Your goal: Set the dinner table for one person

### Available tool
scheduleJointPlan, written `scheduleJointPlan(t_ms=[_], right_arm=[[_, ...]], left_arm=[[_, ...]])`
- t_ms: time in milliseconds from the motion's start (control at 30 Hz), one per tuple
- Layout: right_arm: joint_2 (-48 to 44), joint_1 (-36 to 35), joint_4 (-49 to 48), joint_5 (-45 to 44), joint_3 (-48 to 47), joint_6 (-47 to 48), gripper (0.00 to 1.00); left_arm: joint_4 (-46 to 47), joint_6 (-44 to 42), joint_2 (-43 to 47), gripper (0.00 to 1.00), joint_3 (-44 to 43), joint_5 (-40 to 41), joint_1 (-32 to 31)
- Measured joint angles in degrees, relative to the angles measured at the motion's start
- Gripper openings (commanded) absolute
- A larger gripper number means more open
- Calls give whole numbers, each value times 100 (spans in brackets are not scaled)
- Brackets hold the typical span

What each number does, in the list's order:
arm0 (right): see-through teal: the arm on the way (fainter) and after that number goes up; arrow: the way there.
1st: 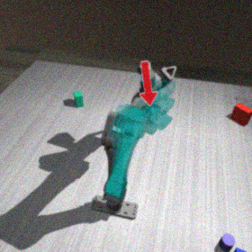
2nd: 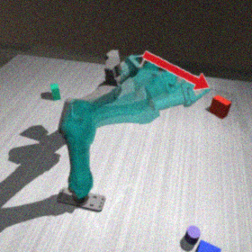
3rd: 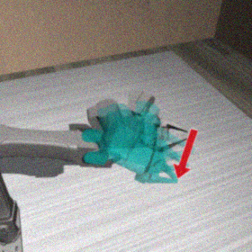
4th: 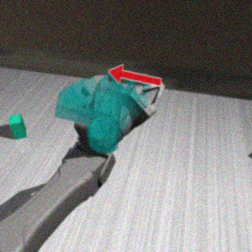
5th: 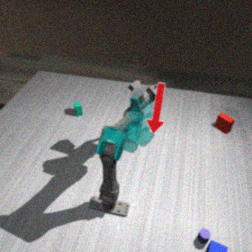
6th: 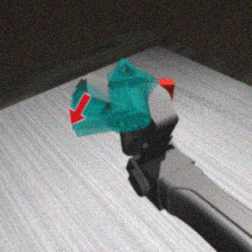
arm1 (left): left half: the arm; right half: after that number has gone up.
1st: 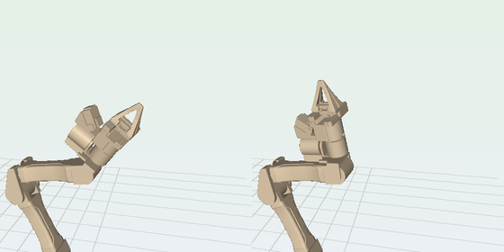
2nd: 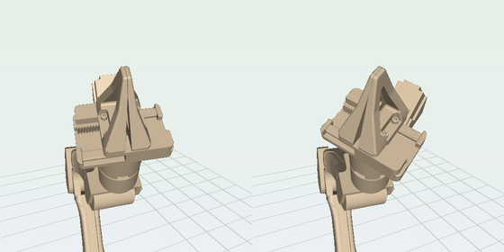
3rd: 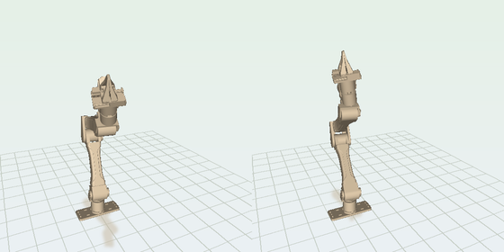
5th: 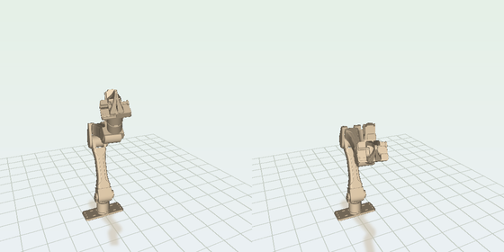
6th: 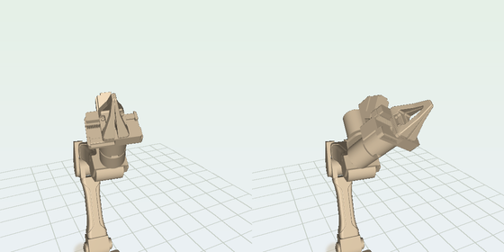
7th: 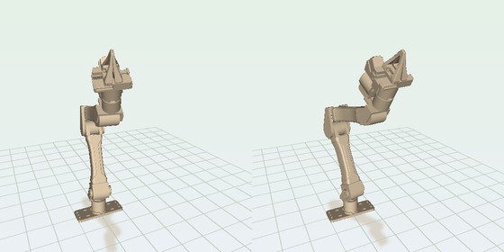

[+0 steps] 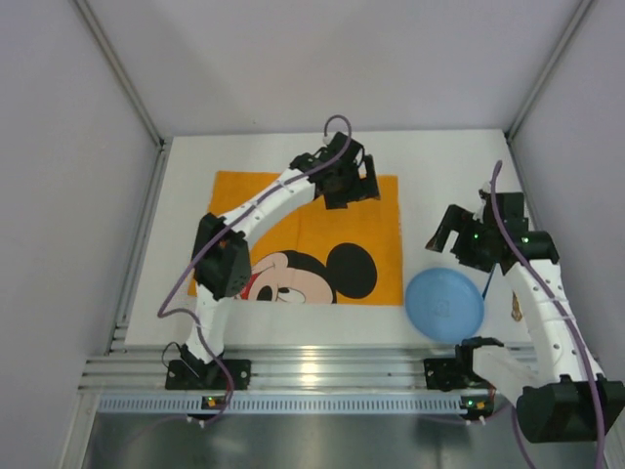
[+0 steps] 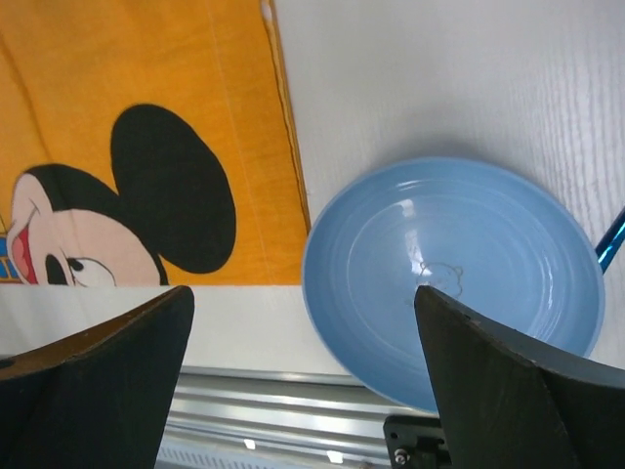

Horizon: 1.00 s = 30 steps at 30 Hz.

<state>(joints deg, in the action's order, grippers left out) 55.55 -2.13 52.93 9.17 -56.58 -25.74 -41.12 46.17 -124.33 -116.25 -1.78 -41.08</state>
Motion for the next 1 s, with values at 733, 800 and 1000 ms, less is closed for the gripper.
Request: scheduleJointPlan(t_ms=[733, 800, 1000], right_arm=[[2977, -831, -345, -304, 173, 254, 99], [3289, -1062, -431, -463, -17, 249, 98], [3895, -1353, -518, -822, -393, 221, 84]], left_arm=[[247, -389, 4625, 98, 6439, 970, 1309], [315, -345, 4734, 98, 6649, 925, 1318], [671, -256, 4612, 98, 7156, 638, 1325]])
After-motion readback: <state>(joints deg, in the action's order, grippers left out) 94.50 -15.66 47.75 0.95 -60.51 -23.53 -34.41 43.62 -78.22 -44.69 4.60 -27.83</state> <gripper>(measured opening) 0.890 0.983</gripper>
